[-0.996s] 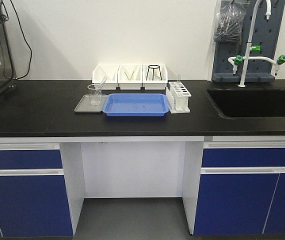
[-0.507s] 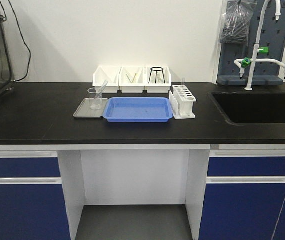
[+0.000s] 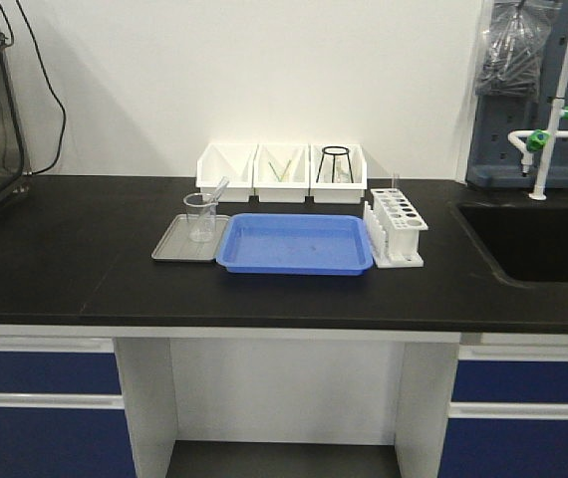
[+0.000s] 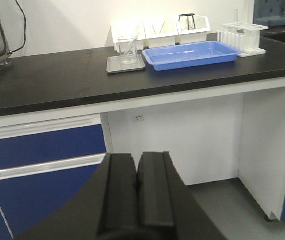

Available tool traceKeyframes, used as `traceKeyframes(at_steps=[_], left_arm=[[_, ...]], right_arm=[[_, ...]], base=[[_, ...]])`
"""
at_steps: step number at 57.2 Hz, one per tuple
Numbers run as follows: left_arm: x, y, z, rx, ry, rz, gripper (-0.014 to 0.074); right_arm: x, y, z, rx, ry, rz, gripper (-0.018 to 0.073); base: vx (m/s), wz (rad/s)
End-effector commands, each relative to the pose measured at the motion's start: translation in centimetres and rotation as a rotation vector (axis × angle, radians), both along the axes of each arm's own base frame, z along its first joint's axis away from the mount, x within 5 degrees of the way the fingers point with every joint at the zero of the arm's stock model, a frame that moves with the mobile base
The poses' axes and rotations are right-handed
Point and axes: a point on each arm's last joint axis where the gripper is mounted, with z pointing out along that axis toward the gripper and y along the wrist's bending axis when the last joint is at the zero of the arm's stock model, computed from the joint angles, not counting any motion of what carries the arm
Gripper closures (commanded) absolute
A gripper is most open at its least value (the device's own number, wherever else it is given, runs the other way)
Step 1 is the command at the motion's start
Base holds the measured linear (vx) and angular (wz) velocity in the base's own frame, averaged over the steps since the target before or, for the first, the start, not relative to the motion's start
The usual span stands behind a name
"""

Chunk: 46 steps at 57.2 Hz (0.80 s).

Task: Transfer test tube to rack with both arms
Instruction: 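Drive the base forward toward the bench with the beaker and rack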

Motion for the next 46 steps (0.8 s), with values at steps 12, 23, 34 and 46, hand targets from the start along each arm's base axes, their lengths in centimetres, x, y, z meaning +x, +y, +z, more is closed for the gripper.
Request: traceKeyframes(at_steps=[12, 23, 34, 46], left_arm=[[-0.21, 0.00, 1.77, -0.023, -0.120, -0.002, 0.0603], [-0.21, 0.00, 1.77, -0.023, -0.120, -0.002, 0.0603], [-0.21, 0.00, 1.77, -0.023, -0.120, -0.002, 0.0603], [-0.21, 0.00, 1.77, -0.023, -0.120, -0.002, 0.0603]], right_arm=[[0.01, -0.05, 0.15, -0.019, -0.070, -0.007, 0.0570], [0.01, -0.05, 0.15, -0.019, -0.070, -0.007, 0.0570], [0.01, -0.05, 0.15, -0.019, -0.070, -0.007, 0.0570], [0.01, -0.05, 0.15, -0.019, -0.070, -0.007, 0.0570]], base=[[0.35, 0.07], [0.38, 0.04], [0.40, 0.00], [0.42, -0.03]])
